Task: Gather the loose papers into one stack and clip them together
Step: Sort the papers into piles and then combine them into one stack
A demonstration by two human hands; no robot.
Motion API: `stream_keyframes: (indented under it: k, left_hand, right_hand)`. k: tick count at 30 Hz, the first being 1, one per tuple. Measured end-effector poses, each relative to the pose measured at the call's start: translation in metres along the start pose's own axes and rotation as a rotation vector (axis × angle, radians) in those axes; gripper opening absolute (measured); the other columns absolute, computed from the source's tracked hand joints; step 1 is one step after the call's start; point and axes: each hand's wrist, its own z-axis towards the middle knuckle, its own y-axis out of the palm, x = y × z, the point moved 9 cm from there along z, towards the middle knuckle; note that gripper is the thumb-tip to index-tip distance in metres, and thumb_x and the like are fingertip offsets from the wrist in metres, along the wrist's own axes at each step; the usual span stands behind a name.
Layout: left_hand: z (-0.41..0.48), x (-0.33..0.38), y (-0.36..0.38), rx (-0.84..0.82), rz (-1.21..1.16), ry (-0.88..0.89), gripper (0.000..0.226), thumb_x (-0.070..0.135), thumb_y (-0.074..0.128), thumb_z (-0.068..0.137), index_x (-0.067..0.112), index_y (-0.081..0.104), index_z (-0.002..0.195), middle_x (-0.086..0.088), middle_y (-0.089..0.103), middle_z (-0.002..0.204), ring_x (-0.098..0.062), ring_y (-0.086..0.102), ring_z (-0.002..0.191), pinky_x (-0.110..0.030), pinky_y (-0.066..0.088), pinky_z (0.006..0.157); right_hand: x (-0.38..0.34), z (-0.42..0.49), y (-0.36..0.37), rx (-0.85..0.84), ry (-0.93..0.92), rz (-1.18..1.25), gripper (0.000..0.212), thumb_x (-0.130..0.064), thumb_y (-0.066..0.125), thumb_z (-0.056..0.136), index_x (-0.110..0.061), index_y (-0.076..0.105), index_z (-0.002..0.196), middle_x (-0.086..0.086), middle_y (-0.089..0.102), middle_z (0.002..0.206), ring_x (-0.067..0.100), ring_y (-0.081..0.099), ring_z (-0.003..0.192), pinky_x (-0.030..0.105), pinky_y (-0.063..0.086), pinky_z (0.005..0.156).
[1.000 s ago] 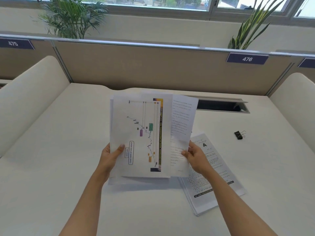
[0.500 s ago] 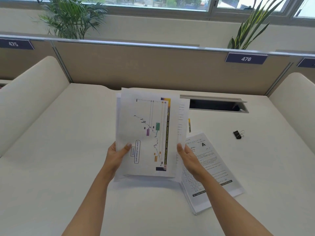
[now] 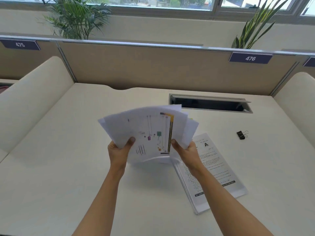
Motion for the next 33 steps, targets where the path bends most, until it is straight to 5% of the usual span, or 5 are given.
stream_keyframes:
  k: [3,7,15,24,33]
  left_hand:
    - [-0.002,0.005,0.001,0.018,-0.031,0.072,0.016,0.008,0.075,0.074,0.014,0.062,0.08,0.015,0.072,0.072,0.0,0.066,0.069,-0.015,0.052,0.059]
    - [-0.004,0.009,0.005,0.021,-0.036,0.104,0.026,0.031,0.077,0.066,0.019,0.064,0.086,0.015,0.073,0.08,-0.003,0.067,0.076,-0.019,0.054,0.064]
    - [-0.005,0.007,0.007,0.047,-0.049,0.131,0.011,0.013,0.059,0.088,0.018,0.057,0.097,0.0,0.063,0.092,-0.004,0.063,0.079,-0.02,0.054,0.066]
    - [-0.007,0.005,0.01,0.06,0.02,0.106,0.013,0.014,0.052,0.094,0.007,0.06,0.101,0.016,0.071,0.079,-0.002,0.066,0.073,-0.019,0.054,0.062]
    - [-0.013,-0.014,-0.002,0.057,0.058,0.024,0.016,0.018,0.054,0.093,0.008,0.06,0.105,0.005,0.069,0.091,-0.006,0.067,0.079,-0.018,0.054,0.062]
  right_hand:
    - [-0.001,0.0,-0.003,0.038,-0.03,0.046,0.081,-0.063,0.077,0.056,-0.016,0.061,0.12,0.003,0.07,0.11,0.013,0.068,0.099,0.024,0.057,0.071]
    - [-0.011,-0.003,-0.002,0.099,-0.104,0.053,0.084,-0.069,0.069,0.062,-0.016,0.05,0.126,0.005,0.065,0.112,0.011,0.067,0.098,0.024,0.057,0.067]
    - [-0.018,-0.014,-0.001,0.217,-0.302,0.064,0.033,-0.033,0.046,0.094,-0.032,0.037,0.126,0.007,0.055,0.121,0.021,0.061,0.108,0.034,0.06,0.072]
    - [-0.001,-0.009,0.006,0.242,-0.208,0.033,0.02,-0.022,0.034,0.101,-0.023,0.051,0.111,0.009,0.062,0.113,0.023,0.063,0.102,0.035,0.058,0.077]
    - [0.022,-0.016,0.013,0.21,-0.174,-0.114,0.022,-0.019,0.038,0.101,-0.035,0.05,0.109,0.0,0.061,0.115,0.011,0.06,0.108,0.033,0.057,0.085]
